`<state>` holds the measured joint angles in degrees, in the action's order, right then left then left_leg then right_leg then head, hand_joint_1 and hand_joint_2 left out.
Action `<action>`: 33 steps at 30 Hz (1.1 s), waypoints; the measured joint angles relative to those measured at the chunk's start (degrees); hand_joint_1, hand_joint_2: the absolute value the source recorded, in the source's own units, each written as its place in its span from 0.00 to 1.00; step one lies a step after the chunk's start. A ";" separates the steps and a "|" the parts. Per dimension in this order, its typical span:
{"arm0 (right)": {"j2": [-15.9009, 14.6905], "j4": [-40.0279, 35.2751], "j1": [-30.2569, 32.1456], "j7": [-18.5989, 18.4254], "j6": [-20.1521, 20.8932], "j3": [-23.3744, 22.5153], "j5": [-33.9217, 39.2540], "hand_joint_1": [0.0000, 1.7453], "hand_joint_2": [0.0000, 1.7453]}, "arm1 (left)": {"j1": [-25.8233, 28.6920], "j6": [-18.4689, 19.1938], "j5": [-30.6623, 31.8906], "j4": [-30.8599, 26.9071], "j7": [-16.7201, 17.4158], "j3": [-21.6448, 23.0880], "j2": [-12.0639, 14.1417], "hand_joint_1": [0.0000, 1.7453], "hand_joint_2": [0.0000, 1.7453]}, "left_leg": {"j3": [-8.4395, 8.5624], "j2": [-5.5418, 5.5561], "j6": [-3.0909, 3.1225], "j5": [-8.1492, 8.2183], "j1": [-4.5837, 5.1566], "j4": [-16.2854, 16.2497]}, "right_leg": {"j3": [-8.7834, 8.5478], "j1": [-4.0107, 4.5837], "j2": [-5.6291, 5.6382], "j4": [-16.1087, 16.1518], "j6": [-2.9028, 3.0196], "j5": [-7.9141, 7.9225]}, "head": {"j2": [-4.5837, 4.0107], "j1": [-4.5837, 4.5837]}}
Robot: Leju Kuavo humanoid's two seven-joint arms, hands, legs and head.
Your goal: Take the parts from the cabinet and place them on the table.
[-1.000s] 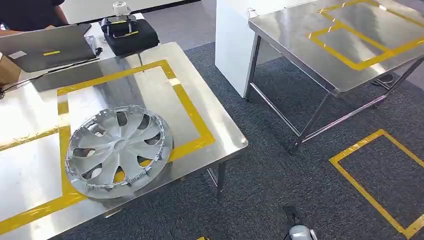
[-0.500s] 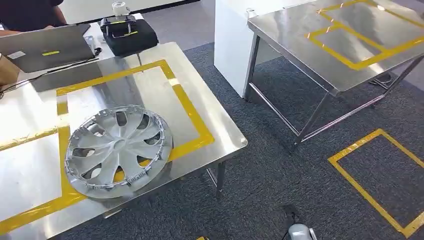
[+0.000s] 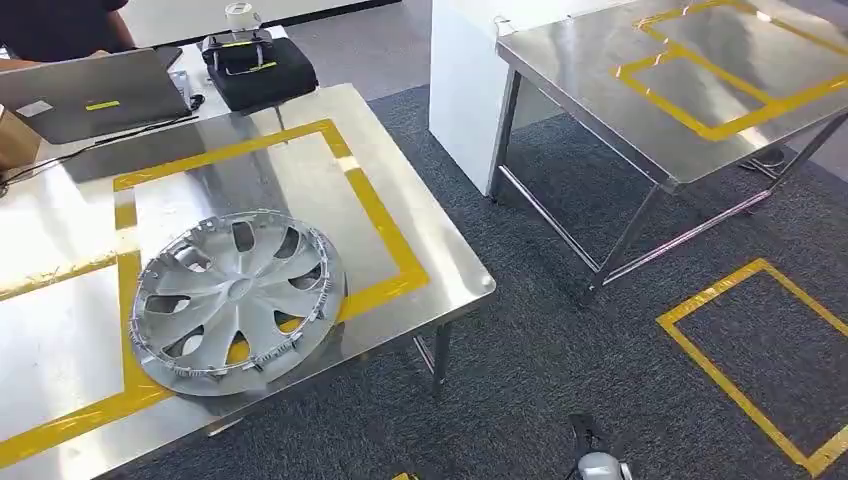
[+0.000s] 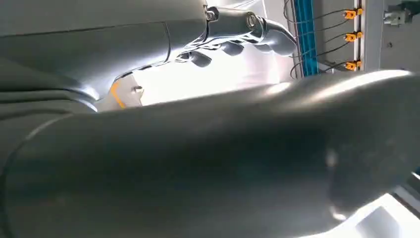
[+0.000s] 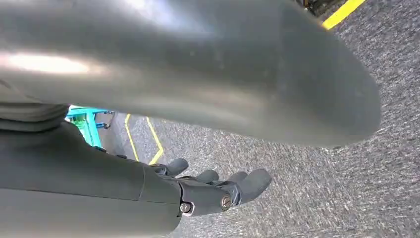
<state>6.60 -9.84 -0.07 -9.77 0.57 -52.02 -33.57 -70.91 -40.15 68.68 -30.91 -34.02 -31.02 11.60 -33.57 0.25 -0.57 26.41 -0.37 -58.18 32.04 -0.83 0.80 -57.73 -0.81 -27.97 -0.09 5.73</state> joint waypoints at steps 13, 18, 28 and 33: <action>0.63 0.00 -0.65 0.00 0.13 -0.40 -0.35 0.00 0.00 | 9.44 0.00 -13.76 -15.56 -6.11 8.62 -7.17 0.00 0.00 | -0.02 0.05 0.07 0.04 0.35 -0.07 | -0.03 -0.19 -0.06 0.02 -0.12 0.07 | 0.00 0.00; 0.63 0.02 -0.88 0.00 0.13 -0.42 -0.37 0.00 0.00 | 11.15 0.00 -14.78 -18.62 -6.11 10.84 -7.82 0.00 0.00 | -0.09 0.05 0.32 0.20 0.50 -0.30 | -0.05 -0.40 -0.07 0.03 -0.36 0.06 | 0.00 0.00; 0.63 0.00 -0.94 0.00 0.09 -0.46 -0.33 0.00 0.00 | 13.14 0.00 -13.45 -21.05 -6.11 12.22 -8.83 0.00 0.00 | -0.61 -0.65 2.14 -1.08 0.06 0.46 | 5.74 -0.59 -0.35 -13.21 -1.57 -7.77 | 0.00 0.42; 0.63 0.00 -1.02 0.00 -0.07 -1.33 -0.09 0.00 0.00 | 13.54 0.00 -12.64 -20.81 -6.11 12.52 -9.22 0.00 0.00 | -1.74 -0.68 1.53 -1.40 -0.17 -0.61 | 1.68 -0.83 -0.65 -6.77 -1.50 -2.17 | 0.00 0.46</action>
<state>7.23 -9.84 -1.09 -9.77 0.50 -53.35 -33.66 -57.37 -40.15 56.04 -51.71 -40.13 -18.49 2.38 -35.30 -0.43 0.96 25.01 -0.54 -58.79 33.72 -1.66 0.15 -64.50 -2.30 -30.15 -0.09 6.19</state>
